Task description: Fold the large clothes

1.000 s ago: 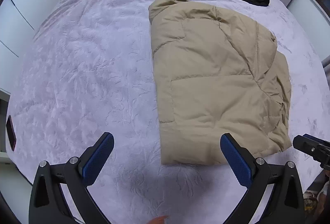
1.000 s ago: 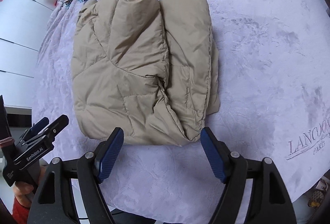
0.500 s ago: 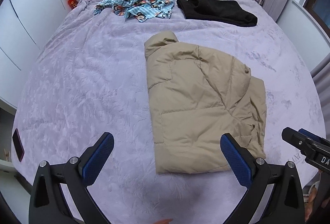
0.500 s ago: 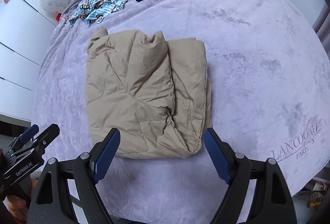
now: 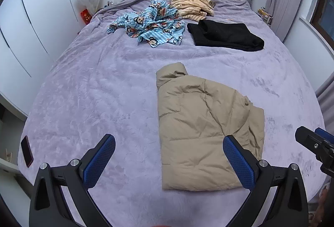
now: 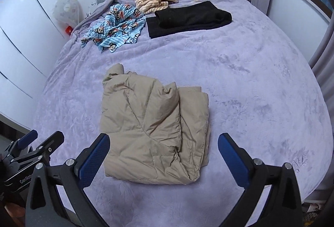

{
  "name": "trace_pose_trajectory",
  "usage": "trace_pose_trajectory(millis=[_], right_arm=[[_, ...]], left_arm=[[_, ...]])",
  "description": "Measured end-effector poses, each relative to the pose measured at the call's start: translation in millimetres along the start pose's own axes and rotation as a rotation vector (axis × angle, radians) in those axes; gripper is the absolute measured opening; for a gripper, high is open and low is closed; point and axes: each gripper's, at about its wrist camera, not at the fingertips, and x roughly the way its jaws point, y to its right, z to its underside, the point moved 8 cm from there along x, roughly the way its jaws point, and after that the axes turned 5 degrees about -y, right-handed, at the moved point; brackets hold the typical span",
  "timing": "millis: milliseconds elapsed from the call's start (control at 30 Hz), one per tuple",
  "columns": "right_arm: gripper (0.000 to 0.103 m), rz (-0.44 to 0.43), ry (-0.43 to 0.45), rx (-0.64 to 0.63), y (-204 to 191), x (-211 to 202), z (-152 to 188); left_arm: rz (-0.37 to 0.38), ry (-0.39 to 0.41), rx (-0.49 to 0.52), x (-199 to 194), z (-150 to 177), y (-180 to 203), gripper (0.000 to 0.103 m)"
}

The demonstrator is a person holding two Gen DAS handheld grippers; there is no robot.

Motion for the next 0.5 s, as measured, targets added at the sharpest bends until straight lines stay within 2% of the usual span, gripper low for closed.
trace_pose_trajectory(millis=[267, 500], right_arm=[[0.103, 0.031, 0.050, -0.030, -12, -14, -13], [0.103, 0.029, 0.045, -0.030, -16, -14, -12]], left_arm=[[-0.015, 0.024, -0.010, -14, -8, -3, 0.103], [-0.013, 0.029, -0.020, -17, -9, -3, 0.103]])
